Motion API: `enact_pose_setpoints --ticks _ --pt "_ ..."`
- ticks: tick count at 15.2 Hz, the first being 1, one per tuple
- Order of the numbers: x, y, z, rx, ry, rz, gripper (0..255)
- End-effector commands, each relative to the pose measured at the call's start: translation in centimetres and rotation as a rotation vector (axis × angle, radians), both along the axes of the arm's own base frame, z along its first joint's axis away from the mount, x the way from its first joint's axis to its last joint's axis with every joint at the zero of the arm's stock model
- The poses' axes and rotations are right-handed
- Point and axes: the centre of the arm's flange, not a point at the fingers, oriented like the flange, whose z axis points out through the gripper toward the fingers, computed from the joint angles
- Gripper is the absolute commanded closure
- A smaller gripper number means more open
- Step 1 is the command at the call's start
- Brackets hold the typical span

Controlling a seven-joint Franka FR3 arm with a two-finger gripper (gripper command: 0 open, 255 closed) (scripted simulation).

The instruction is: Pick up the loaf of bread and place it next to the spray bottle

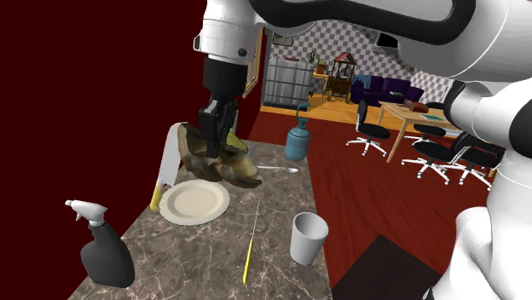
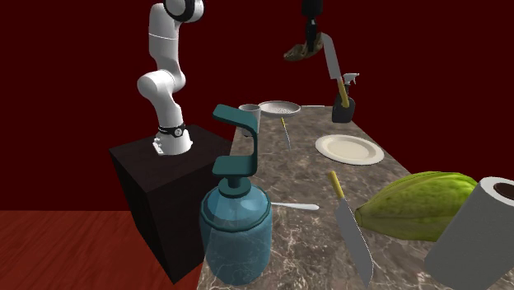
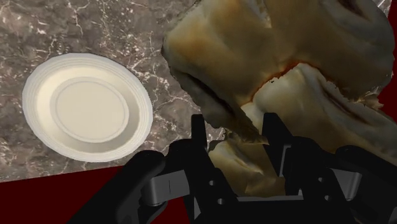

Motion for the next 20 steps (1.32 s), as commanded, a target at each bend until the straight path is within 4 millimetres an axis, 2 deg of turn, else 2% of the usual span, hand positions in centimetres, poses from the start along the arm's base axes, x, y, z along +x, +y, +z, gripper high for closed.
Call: enact_pose_setpoints --ticks 1,3,20 --pt "-0.8 2.5 0.0 0.001 0.000 -0.001 255" --pt "-1.3 4.5 0.0 0.001 0.000 -0.001 255" --pt "-1.3 4.5 -9.0 0.001 0.000 -0.001 255"
